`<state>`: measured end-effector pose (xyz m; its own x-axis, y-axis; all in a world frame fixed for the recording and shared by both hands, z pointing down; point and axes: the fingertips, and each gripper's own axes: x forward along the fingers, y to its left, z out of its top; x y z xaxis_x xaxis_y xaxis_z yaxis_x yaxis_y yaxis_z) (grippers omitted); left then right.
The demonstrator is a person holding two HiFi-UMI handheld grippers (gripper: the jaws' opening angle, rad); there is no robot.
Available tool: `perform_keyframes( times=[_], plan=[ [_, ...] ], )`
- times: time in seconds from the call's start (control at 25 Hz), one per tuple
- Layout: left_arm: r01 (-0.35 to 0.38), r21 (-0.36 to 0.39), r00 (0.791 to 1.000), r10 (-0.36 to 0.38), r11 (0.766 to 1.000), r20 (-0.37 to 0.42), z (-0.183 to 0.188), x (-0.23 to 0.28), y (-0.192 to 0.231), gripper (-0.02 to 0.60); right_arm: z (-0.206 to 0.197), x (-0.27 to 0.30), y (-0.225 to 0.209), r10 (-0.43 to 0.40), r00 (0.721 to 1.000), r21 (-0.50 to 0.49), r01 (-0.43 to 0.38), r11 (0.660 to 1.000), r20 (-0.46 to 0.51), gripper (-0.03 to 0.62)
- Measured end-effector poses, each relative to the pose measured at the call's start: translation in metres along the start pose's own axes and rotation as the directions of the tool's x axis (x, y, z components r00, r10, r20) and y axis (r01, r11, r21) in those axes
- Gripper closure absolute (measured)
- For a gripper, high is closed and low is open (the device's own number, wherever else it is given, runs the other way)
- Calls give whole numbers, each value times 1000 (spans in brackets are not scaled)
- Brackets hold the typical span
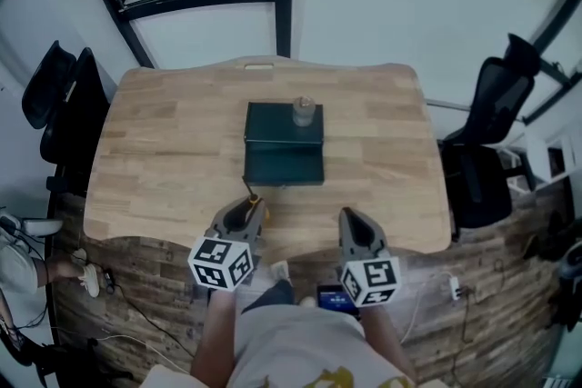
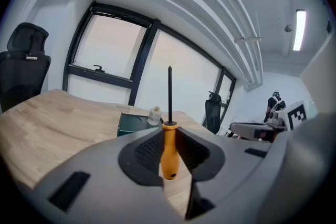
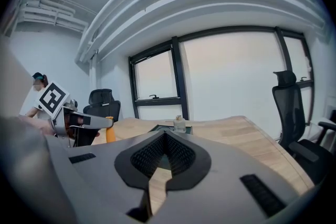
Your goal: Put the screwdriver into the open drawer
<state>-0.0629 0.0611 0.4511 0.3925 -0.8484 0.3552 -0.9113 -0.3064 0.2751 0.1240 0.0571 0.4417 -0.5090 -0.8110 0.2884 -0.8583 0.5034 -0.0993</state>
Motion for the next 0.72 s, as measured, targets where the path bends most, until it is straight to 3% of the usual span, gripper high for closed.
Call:
perform_keyframes(
  times=[0.72],
  plan=[
    [119, -28, 992, -120, 993, -48, 20, 65, 60, 509, 5, 76, -1, -98, 994, 17, 99, 995, -51, 597]
  ],
)
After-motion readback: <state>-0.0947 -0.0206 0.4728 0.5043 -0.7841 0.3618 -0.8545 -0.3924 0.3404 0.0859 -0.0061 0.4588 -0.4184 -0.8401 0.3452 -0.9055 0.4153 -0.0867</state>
